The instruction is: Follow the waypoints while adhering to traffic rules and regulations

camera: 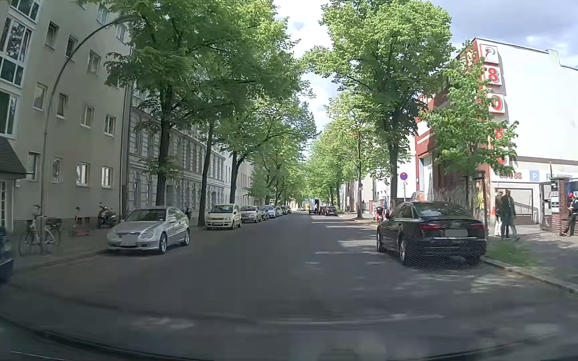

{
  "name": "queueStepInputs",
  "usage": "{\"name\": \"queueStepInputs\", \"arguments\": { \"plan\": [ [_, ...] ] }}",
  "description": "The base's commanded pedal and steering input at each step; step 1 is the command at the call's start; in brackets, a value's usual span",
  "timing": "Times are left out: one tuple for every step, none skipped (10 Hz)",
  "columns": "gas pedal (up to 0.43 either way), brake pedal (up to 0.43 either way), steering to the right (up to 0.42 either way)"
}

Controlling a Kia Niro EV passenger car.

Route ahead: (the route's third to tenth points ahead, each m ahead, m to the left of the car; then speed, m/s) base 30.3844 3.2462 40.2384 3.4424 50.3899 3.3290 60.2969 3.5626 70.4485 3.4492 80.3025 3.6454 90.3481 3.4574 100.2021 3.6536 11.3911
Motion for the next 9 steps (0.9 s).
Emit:
{"name": "queueStepInputs", "arguments": {
  "plan": [
    [0.000,0.012,-0.002],
    [0.000,0.018,-0.002],
    [0.000,0.018,-0.002],
    [0.000,0.018,-0.002],
    [0.000,0.012,-0.002],
    [0.000,0.018,-0.002],
    [0.000,0.018,-0.002],
    [0.000,0.018,-0.002],
    [0.000,0.018,-0.002]
  ]
}}
